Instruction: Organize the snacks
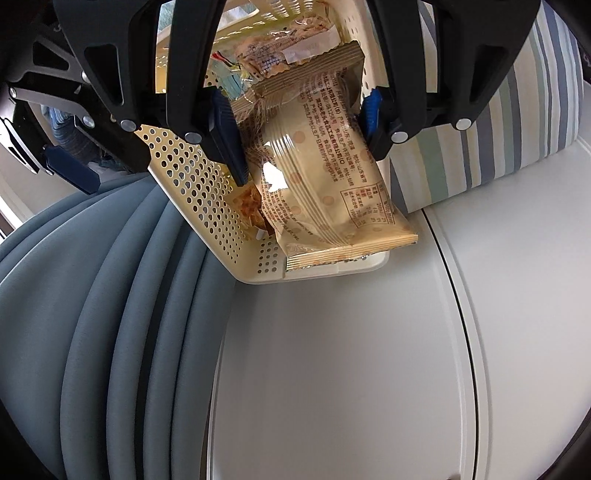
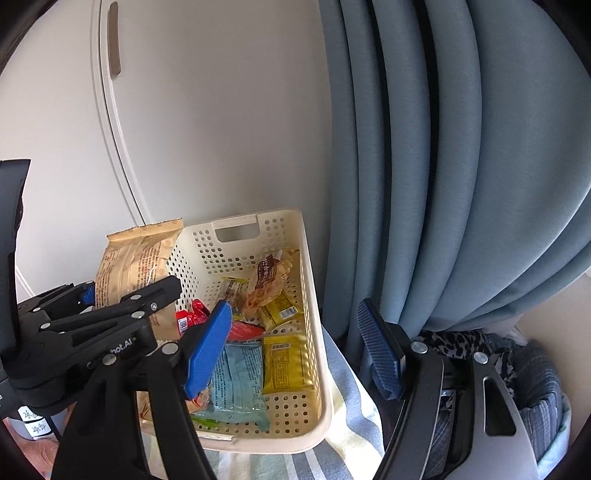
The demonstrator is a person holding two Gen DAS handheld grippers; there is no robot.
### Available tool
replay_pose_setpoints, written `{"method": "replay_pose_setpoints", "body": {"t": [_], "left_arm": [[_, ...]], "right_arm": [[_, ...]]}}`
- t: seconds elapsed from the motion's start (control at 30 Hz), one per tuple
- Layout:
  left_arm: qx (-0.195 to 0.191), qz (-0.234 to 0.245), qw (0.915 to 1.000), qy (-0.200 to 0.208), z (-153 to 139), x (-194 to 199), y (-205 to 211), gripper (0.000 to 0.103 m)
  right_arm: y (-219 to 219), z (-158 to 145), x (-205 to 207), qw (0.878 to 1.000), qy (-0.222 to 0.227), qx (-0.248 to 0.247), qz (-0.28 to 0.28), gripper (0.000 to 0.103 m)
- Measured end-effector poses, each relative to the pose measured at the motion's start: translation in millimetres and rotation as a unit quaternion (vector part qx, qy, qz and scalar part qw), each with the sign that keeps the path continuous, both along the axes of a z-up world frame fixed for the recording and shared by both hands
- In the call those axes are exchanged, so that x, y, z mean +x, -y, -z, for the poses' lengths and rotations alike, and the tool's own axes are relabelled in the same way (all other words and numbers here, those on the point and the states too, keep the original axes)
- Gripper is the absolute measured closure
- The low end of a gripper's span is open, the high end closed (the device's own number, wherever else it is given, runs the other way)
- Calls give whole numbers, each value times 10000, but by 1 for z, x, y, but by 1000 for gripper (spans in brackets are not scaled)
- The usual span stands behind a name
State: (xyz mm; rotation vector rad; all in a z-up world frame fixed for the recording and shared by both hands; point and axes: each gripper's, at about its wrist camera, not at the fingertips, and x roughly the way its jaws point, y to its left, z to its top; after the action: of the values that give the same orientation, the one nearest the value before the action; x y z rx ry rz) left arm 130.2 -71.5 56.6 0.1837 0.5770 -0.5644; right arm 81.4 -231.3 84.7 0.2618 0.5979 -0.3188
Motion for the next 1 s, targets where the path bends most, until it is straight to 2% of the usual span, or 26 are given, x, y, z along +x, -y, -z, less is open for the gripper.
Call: {"method": "replay_pose_setpoints", "body": {"t": [0.13, 0.2, 0.27, 0.37, 0.47, 0.57, 0.73, 0.77, 0.93, 1.0], "left_arm": [[13, -8, 10000, -16, 0, -2, 2, 46], [47, -66, 10000, -22, -1, -1, 2, 38], [30, -177, 9998, 51, -3, -1, 0, 23], [-55, -206, 9997, 84, -6, -2, -3, 20], [20, -269, 9995, 173, -8, -3, -3, 19], [85, -422, 9986, 298, -9, -7, -6, 11], [91, -545, 9979, 352, -14, -11, -13, 6], [152, -652, 9970, 388, -15, -12, -15, 3], [185, -964, 9945, 357, -20, -20, -33, 2], [180, -1098, 9930, 386, -24, -27, -43, 2]], "right_arm": [[0, 0, 0, 10000, -4, -11, 13, 33], [1, 1, 0, 10000, 2, -11, 31, 33], [2, -1, -1, 10000, 16, 8, 42, 33], [2, 0, 0, 10000, 13, 5, 46, 33], [2, 0, 0, 10000, 12, 7, 30, 33], [2, -1, -1, 10000, 33, 11, 31, 33], [2, 2, 1, 10000, -14, 12, 10, 32], [2, 2, 2, 10000, -23, 15, 2, 31], [-3, -1, -1, 9999, 17, -104, 24, 9], [-7, -4, -3, 9999, 30, -118, -29, 5]]}}
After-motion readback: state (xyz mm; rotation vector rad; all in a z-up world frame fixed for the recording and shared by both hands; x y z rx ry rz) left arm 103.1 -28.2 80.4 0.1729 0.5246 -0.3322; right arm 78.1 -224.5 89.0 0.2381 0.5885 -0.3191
